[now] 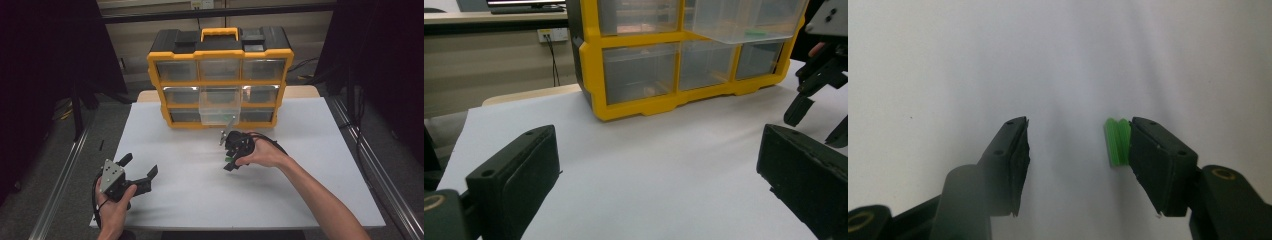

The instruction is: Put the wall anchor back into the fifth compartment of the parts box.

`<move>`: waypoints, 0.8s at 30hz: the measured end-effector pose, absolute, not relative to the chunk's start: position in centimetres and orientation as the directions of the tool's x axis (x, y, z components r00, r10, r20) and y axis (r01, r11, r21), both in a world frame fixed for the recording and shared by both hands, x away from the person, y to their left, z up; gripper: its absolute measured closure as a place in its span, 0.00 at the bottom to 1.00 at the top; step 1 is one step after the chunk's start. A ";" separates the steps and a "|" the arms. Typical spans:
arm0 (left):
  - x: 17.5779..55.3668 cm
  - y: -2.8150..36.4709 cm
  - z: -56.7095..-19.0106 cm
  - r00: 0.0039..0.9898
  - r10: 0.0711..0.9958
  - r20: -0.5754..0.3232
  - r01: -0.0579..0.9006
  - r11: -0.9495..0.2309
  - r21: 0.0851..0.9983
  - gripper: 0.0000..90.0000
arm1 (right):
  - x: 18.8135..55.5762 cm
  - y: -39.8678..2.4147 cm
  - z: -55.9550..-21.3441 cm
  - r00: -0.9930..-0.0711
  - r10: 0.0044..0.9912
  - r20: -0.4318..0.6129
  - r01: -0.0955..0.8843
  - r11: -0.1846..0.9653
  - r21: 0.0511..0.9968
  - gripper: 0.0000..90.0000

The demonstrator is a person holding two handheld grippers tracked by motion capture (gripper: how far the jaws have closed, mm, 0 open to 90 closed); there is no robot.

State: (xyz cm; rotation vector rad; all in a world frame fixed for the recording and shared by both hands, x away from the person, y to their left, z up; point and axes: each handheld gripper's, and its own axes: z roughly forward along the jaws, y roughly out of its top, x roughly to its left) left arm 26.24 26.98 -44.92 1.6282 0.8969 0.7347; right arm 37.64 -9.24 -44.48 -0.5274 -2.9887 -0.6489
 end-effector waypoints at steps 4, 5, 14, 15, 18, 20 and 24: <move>26.2 27.0 -44.9 0.527 0.850 0.010 0.181 -0.123 0.976 0.04 | 38.1 -9.0 -44.9 -0.951 0.293 0.104 0.310 0.867 0.390 0.49; 26.2 27.0 -44.9 0.527 0.850 0.008 0.182 -0.123 0.976 0.04 | 38.2 -9.0 -44.9 -0.954 0.283 0.098 0.298 0.871 0.391 0.50; 26.3 27.0 -44.9 0.527 0.850 0.008 0.182 -0.123 0.976 0.04 | 38.4 -9.3 -45.0 -0.944 0.310 0.117 0.330 0.865 0.379 0.53; 26.3 27.0 -44.9 0.527 0.850 0.009 0.182 -0.123 0.976 0.04 | 38.5 -9.4 -45.0 -0.947 0.297 0.123 0.322 0.866 0.382 0.53; 26.3 27.0 -44.9 0.522 0.853 0.016 0.181 -0.129 0.975 0.04 | 38.5 -9.4 -45.0 -0.949 0.298 0.106 0.315 0.865 0.390 0.57; 26.3 27.0 -44.9 0.522 0.853 0.016 0.181 -0.130 0.975 0.04 | 38.5 -9.4 -45.1 -0.947 0.298 0.120 0.321 0.866 0.383 0.57; 26.2 27.0 -44.9 0.519 0.855 0.016 0.178 -0.127 0.976 0.04 | 38.5 -9.3 -45.1 -0.948 0.299 0.111 0.318 0.869 0.380 0.60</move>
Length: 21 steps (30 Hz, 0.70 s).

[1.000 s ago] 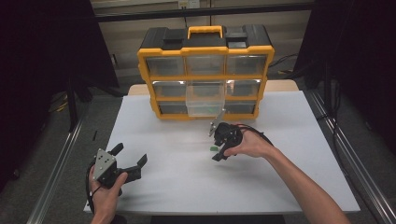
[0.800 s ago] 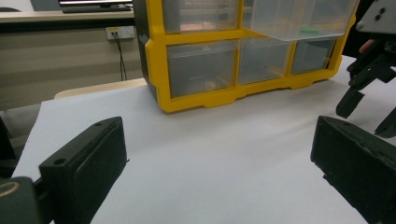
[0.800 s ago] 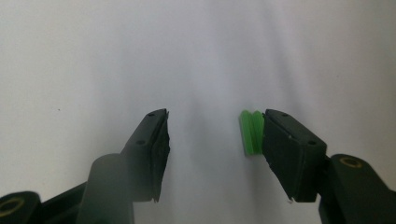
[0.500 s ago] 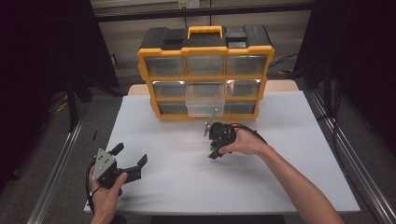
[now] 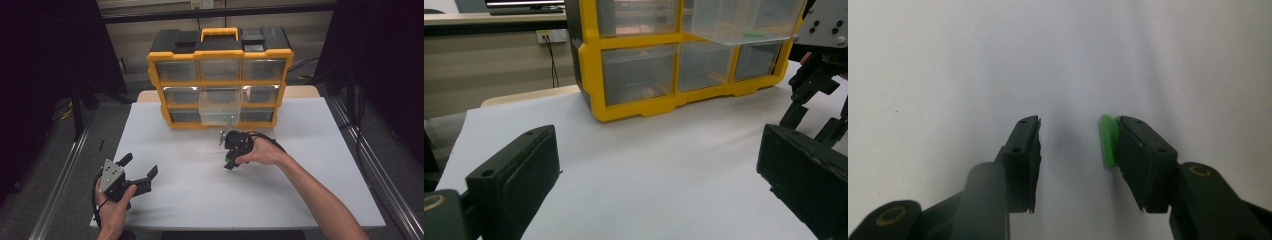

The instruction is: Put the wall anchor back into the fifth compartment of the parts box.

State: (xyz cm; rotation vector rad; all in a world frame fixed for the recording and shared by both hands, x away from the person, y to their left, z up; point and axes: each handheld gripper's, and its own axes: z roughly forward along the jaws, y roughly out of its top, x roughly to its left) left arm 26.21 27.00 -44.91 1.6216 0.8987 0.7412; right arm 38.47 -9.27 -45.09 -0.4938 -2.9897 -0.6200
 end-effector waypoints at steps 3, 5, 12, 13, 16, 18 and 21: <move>26.2 27.0 -44.9 0.527 0.850 0.019 0.172 -0.129 0.977 0.04 | 38.5 -9.4 -45.1 -0.943 0.308 0.129 0.334 0.866 0.371 0.61; 26.3 26.9 -44.9 0.530 0.848 0.019 0.175 -0.131 0.976 0.04 | 38.7 -9.4 -45.2 -0.948 0.294 0.123 0.318 0.869 0.380 0.62; 26.3 26.8 -44.9 0.524 0.852 0.013 0.175 -0.123 0.977 0.04 | 38.8 -9.4 -45.1 -0.948 0.292 0.124 0.317 0.870 0.377 0.62; 26.3 26.8 -44.9 0.522 0.853 0.014 0.179 -0.125 0.976 0.04 | 38.8 -9.4 -45.1 -0.949 0.290 0.127 0.317 0.869 0.380 0.62; 26.2 26.8 -44.9 0.526 0.850 0.024 0.169 -0.133 0.977 0.04 | 38.8 -9.4 -45.1 -0.944 0.303 0.130 0.329 0.867 0.374 0.63; 26.2 26.9 -44.9 0.523 0.852 0.035 0.173 -0.146 0.974 0.04 | 39.0 -9.5 -45.2 -0.950 0.290 0.115 0.312 0.868 0.386 0.66; 26.2 26.9 -44.9 0.523 0.851 0.031 0.169 -0.139 0.976 0.04 | 39.0 -9.5 -45.2 -0.950 0.288 0.119 0.311 0.869 0.385 0.67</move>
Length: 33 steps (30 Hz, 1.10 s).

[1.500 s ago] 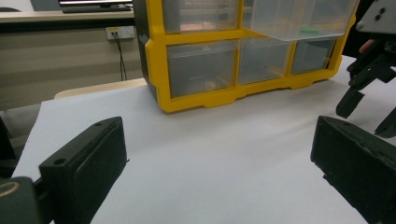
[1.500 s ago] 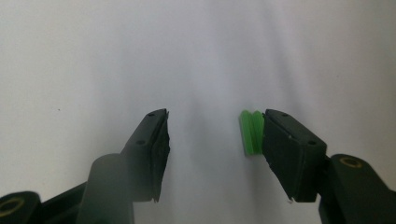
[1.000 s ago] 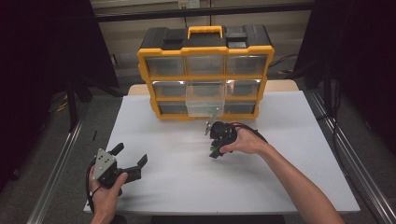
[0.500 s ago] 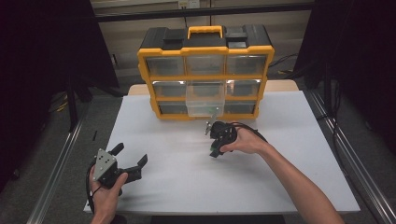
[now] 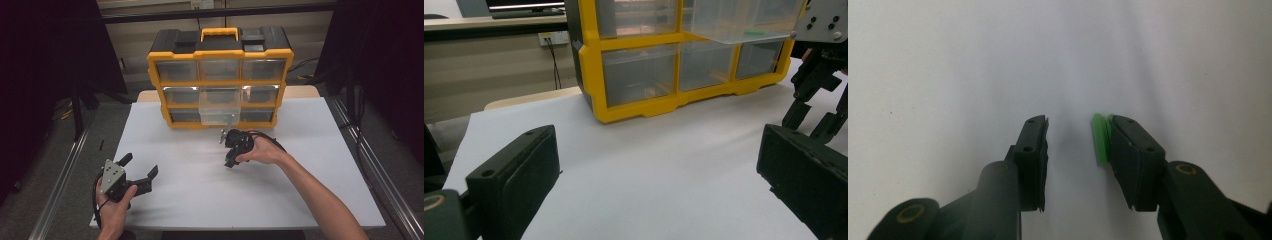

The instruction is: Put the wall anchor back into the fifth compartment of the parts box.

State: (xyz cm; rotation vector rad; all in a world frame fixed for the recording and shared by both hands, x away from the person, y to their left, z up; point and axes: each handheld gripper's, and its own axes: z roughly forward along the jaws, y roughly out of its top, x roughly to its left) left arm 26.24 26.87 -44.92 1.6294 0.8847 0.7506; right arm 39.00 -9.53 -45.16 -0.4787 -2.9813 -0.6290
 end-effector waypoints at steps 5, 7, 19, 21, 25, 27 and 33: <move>26.2 26.8 -44.9 0.524 0.851 0.033 0.167 -0.141 0.976 0.04 | 38.9 -9.6 -44.9 -0.942 0.300 0.150 0.335 0.863 0.378 0.76; 26.3 26.9 -44.9 0.525 0.851 0.033 0.167 -0.141 0.976 0.04 | 38.9 -9.7 -44.9 -0.945 0.292 0.146 0.326 0.864 0.384 0.77; 26.2 26.9 -44.8 0.519 0.854 0.040 0.174 -0.151 0.973 0.04 | 39.1 -9.5 -45.0 -0.936 0.322 0.142 0.352 0.857 0.377 0.83; 26.2 26.9 -44.8 0.519 0.854 0.039 0.174 -0.150 0.973 0.04 | 39.1 -9.5 -45.0 -0.931 0.327 0.161 0.363 0.860 0.358 0.83; 26.2 26.9 -44.8 0.519 0.854 0.033 0.174 -0.143 0.974 0.04 | 39.4 -9.6 -45.2 -0.941 0.304 0.145 0.337 0.864 0.374 0.83; 26.2 26.9 -44.9 0.528 0.849 0.026 0.178 -0.140 0.974 0.04 | 39.4 -9.4 -45.2 -0.941 0.305 0.147 0.338 0.866 0.368 0.84; 26.2 27.0 -44.9 0.528 0.849 0.024 0.168 -0.132 0.977 0.04 | 39.4 -9.0 -45.5 -0.945 0.294 0.144 0.326 0.880 0.345 0.91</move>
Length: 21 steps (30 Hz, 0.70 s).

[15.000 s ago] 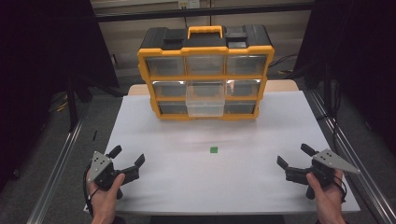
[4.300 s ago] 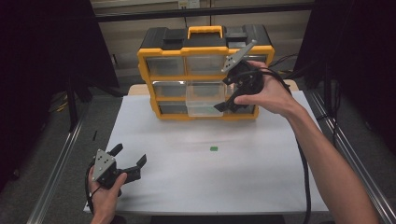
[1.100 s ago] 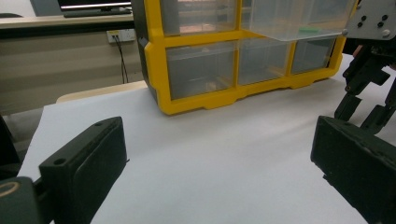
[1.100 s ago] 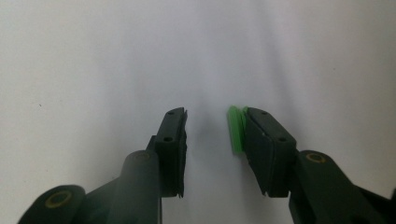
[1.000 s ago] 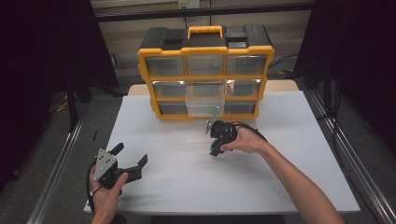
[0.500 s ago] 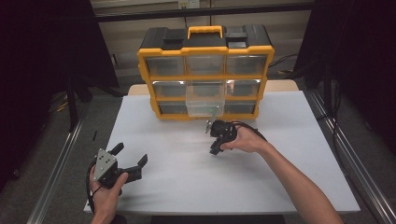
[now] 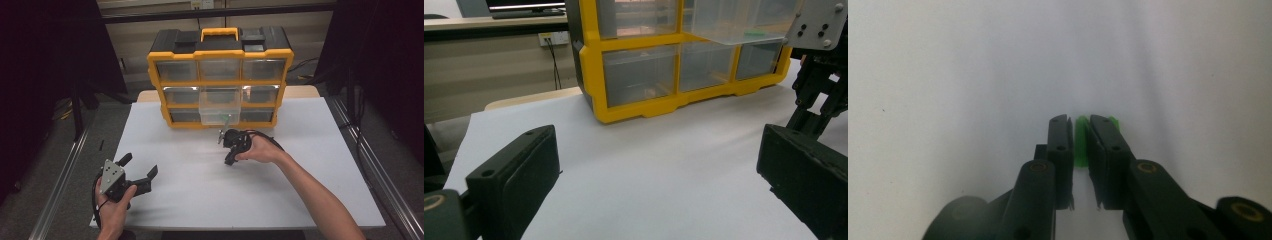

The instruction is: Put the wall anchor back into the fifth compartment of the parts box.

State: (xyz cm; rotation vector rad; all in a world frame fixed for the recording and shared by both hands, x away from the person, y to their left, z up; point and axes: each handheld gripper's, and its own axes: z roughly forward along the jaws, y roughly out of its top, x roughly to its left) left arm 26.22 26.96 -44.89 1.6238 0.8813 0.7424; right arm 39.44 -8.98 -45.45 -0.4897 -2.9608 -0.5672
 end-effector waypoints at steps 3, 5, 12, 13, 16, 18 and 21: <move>26.2 27.0 -44.9 0.529 0.849 0.025 0.170 -0.134 0.976 0.04 | 39.4 -9.0 -45.5 -0.946 0.299 0.127 0.324 0.879 0.350 0.93; 26.2 27.0 -44.9 0.529 0.848 0.018 0.171 -0.128 0.977 0.04 | 39.4 -8.9 -45.5 -0.951 0.285 0.118 0.308 0.887 0.343 0.93; 26.2 27.0 -44.9 0.527 0.849 0.024 0.174 -0.136 0.975 0.04 | 39.6 -8.7 -45.5 -0.956 0.274 0.106 0.294 0.892 0.344 0.95; 26.2 27.0 -44.9 0.527 0.849 0.024 0.174 -0.135 0.976 0.04 | 39.4 -8.7 -45.5 -0.950 0.292 0.114 0.313 0.888 0.337 0.95; 26.2 27.0 -44.9 0.523 0.852 0.027 0.175 -0.138 0.975 0.04 | 39.4 -8.7 -45.5 -0.951 0.287 0.113 0.308 0.890 0.337 0.95; 26.2 27.0 -44.9 0.523 0.852 0.028 0.174 -0.139 0.975 0.04 | 39.5 -8.8 -45.4 -0.948 0.293 0.123 0.317 0.887 0.336 0.95; 26.2 27.0 -44.9 0.520 0.854 0.030 0.177 -0.142 0.974 0.04 | 39.5 -8.9 -45.2 -0.953 0.276 0.121 0.301 0.890 0.343 0.95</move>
